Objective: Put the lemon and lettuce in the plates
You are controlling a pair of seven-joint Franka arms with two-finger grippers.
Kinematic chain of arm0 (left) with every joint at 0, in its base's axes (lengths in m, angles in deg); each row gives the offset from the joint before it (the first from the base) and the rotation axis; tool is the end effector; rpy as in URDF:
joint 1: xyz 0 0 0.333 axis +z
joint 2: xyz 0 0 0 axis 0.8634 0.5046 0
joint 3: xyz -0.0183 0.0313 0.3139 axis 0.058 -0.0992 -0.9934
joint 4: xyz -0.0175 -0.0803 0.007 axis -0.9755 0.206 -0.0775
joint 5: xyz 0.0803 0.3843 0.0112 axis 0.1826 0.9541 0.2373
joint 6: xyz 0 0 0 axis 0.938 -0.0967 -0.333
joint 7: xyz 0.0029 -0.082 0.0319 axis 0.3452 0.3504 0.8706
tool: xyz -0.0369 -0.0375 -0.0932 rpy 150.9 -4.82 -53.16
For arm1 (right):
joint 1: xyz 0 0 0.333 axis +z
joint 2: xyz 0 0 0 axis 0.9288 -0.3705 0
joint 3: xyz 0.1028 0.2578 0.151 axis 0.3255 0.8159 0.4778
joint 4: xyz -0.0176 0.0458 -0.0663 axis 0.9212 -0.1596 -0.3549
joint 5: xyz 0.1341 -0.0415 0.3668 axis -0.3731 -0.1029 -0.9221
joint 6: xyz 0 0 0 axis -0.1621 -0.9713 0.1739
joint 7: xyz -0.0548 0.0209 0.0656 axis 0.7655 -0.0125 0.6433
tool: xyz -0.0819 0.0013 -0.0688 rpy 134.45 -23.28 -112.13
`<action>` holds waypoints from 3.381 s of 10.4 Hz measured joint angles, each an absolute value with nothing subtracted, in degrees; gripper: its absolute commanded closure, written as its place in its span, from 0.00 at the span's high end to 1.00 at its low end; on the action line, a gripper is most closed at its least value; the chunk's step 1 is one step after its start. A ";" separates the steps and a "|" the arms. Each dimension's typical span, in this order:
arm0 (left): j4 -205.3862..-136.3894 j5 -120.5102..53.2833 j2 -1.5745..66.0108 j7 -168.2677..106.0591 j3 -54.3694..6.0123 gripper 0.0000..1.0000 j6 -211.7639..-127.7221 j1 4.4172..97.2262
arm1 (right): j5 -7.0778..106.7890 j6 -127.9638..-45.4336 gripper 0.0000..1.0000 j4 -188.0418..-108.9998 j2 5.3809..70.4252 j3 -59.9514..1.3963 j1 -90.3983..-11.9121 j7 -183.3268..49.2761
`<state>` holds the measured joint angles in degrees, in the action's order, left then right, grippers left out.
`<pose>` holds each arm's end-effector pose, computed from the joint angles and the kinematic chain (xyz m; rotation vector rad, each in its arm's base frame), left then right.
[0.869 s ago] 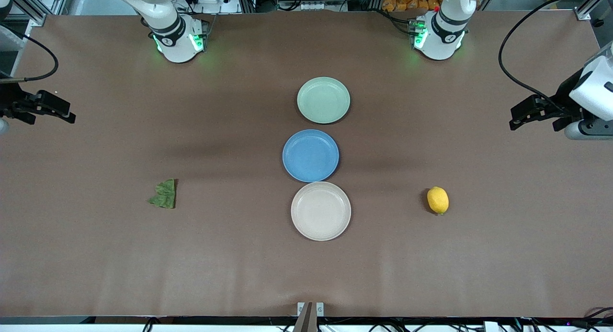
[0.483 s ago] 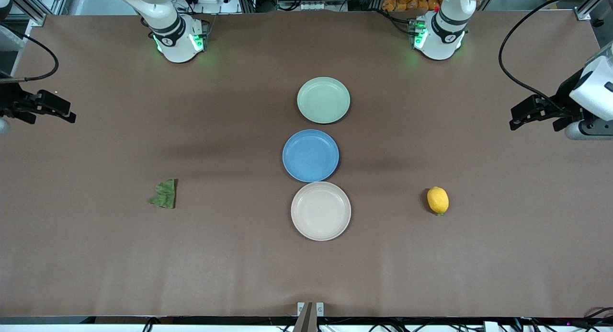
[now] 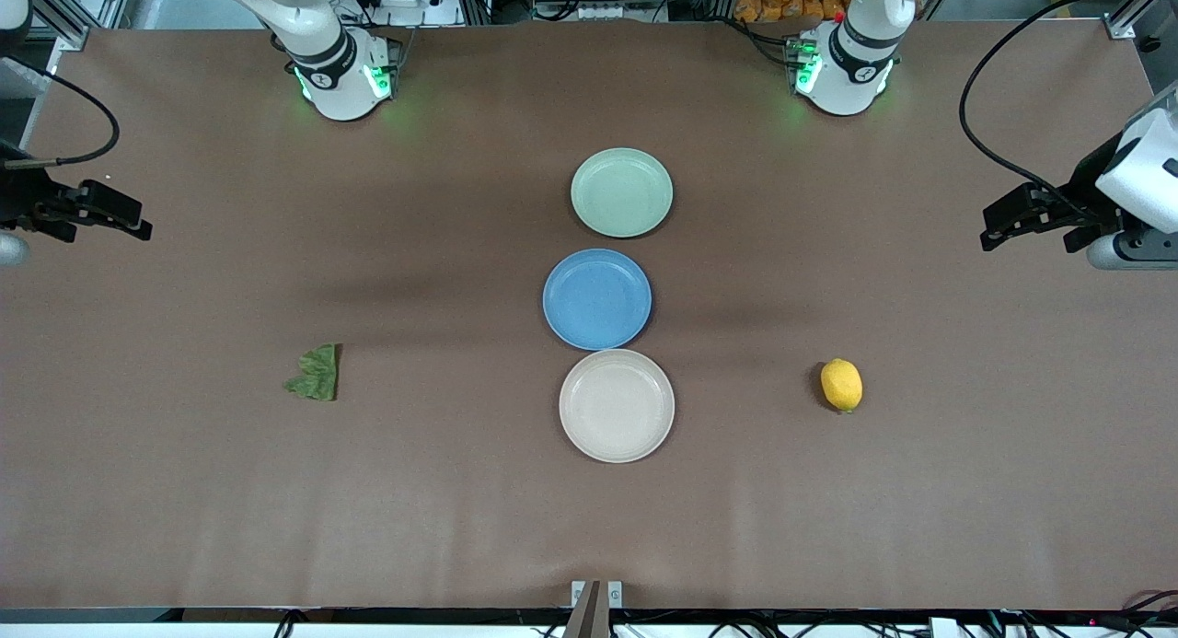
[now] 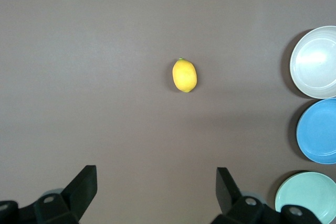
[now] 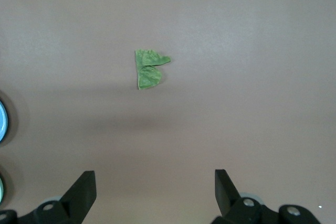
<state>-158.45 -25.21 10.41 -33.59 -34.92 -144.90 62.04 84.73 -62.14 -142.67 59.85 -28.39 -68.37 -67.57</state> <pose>0.5764 -0.0503 0.6143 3.1208 -0.0314 0.0295 0.5599 -0.0414 0.5862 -3.1014 0.0078 0.0960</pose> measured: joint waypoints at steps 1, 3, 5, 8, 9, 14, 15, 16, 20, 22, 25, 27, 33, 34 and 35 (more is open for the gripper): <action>-158.46 -25.20 10.74 -33.59 -34.92 1.00 -144.91 62.04 | 84.73 -63.01 1.00 -142.88 58.87 -28.38 -68.37 -67.57; -158.47 -25.19 11.20 -33.59 -34.92 1.00 -144.99 62.04 | 84.51 -67.61 1.00 -145.99 57.06 -28.33 -68.35 -67.60; -158.50 -25.19 11.72 -33.59 -34.91 1.00 -145.26 62.04 | 84.39 -75.49 1.00 -151.54 55.73 -28.31 -68.32 -68.10; -158.66 -25.17 14.41 -33.59 -34.90 1.00 -147.42 62.03 | 84.32 -82.77 1.00 -155.23 52.02 -28.19 -66.89 -70.01; -158.69 -25.17 15.65 -33.59 -34.89 1.00 -148.28 62.02 | 84.32 -85.10 1.00 -155.53 49.84 -28.17 -66.49 -70.35; -158.93 -25.17 22.16 -33.59 -34.72 1.00 -154.17 61.72 | 84.02 -95.10 1.00 -155.71 38.21 -28.19 -66.33 -71.76; -159.14 -25.17 23.54 -33.17 -34.68 1.00 -155.78 61.63 | 83.70 -96.92 1.00 -155.69 36.65 -28.16 -65.78 -73.11; -159.77 -25.17 24.77 -32.61 -34.65 1.00 -157.92 61.45 | 83.67 -98.66 1.00 -155.68 35.16 -28.14 -64.97 -74.52; -162.59 -25.17 28.81 -28.51 -34.48 1.00 -165.33 59.31 | 83.59 -105.44 1.00 -155.66 29.05 -28.12 -63.24 -75.97; -163.01 -25.14 31.39 -26.77 -34.46 1.00 -168.63 58.15 | 83.56 -107.30 1.00 -155.59 27.26 -28.13 -63.21 -76.00; -163.20 -22.77 35.89 -24.19 -34.46 1.00 -173.56 57.13 | 82.90 -108.41 1.00 -155.48 25.92 -28.06 -63.21 -76.08; -163.30 -22.39 38.82 -23.25 -34.45 1.00 -176.13 56.33 | 81.97 -109.06 0.24 -155.43 25.27 -28.01 -63.19 -76.09; -167.36 -18.89 42.83 -22.88 -34.50 1.00 -183.29 56.10 | 81.10 -109.79 0.00 -155.05 25.13 -27.22 -62.60 -76.25; -168.71 -18.89 42.96 -22.88 -34.51 1.00 -185.42 56.11 | 81.11 -109.33 0.00 -154.91 25.23 -27.28 -62.19 -76.25; -169.64 -18.89 43.23 -22.88 -34.53 1.00 -186.93 56.14 | 81.11 -108.22 0.00 -154.69 25.61 -27.34 -61.56 -76.36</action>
